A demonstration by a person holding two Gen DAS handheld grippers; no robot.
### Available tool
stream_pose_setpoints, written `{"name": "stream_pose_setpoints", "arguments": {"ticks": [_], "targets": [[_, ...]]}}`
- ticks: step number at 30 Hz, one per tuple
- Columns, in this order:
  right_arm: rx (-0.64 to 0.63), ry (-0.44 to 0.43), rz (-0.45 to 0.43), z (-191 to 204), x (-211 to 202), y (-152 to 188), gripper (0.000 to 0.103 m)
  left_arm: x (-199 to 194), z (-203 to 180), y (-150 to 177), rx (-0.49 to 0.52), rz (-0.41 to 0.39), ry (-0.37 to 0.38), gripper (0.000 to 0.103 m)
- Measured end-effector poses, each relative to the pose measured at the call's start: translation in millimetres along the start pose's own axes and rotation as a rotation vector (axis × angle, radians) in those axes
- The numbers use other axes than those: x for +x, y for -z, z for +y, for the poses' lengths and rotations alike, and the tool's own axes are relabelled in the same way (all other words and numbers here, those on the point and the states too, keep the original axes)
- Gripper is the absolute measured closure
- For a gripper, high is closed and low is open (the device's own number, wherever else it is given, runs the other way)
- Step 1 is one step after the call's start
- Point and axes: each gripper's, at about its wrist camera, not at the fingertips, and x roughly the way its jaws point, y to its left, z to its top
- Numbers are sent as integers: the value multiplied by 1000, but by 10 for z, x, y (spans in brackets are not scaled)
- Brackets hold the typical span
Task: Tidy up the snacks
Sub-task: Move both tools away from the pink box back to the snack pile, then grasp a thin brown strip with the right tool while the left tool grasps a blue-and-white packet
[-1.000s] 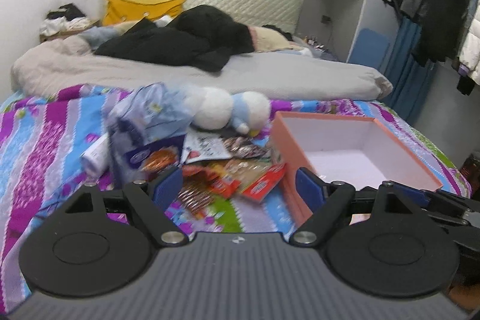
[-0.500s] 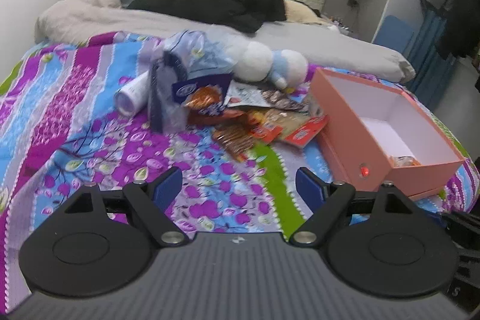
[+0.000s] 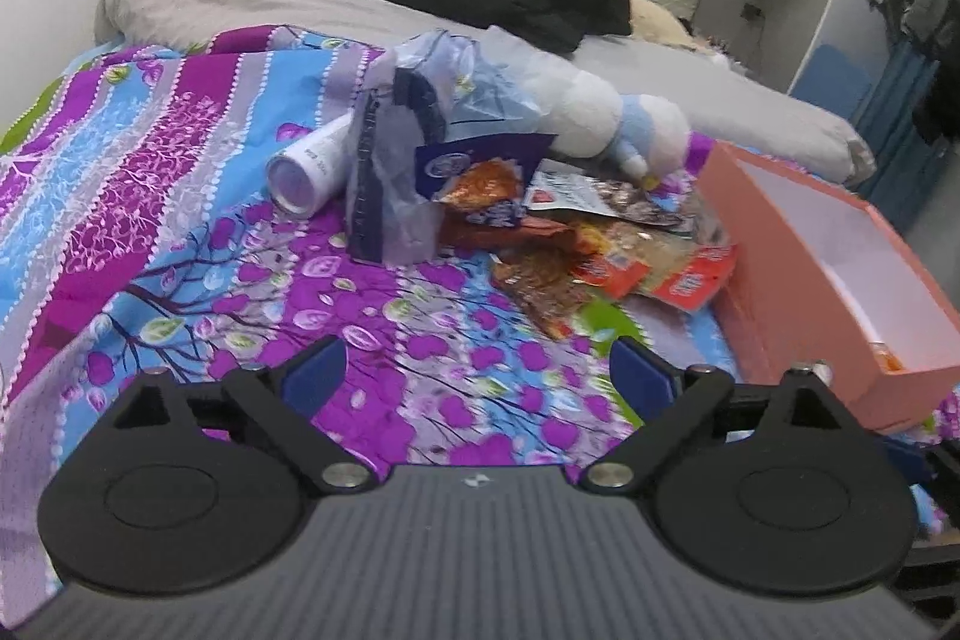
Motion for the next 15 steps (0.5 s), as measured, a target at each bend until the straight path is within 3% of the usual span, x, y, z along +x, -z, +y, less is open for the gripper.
{"name": "stream_pose_setpoints", "arguments": {"ticks": [15], "targets": [[-8,-10,25,-32,974,-285,19,770,250,-450,-44,-2,47,7]]}}
